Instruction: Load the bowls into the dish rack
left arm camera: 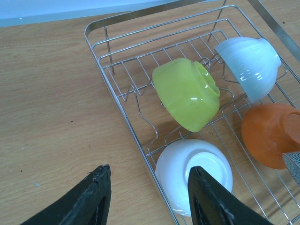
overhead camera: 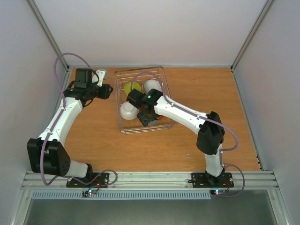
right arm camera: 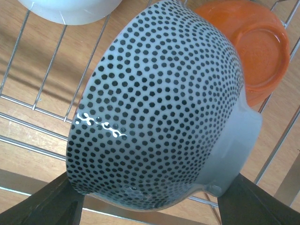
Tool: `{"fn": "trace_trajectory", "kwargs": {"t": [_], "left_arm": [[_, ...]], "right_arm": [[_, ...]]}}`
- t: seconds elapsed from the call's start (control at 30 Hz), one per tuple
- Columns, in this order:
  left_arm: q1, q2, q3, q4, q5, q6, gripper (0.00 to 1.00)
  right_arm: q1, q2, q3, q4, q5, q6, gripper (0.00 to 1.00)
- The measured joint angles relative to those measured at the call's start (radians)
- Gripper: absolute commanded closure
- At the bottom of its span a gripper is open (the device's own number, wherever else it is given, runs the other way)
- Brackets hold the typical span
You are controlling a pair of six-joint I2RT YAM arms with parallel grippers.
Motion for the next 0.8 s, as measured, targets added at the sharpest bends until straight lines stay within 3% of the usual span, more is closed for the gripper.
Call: {"fn": "trace_trajectory", "kwargs": {"t": [0.8], "left_arm": [[0.000,0.000,0.000,0.000,-0.008,-0.002,0.53]], "right_arm": [[0.000,0.113,0.054,-0.041,0.002,-0.005,0.99]]}}
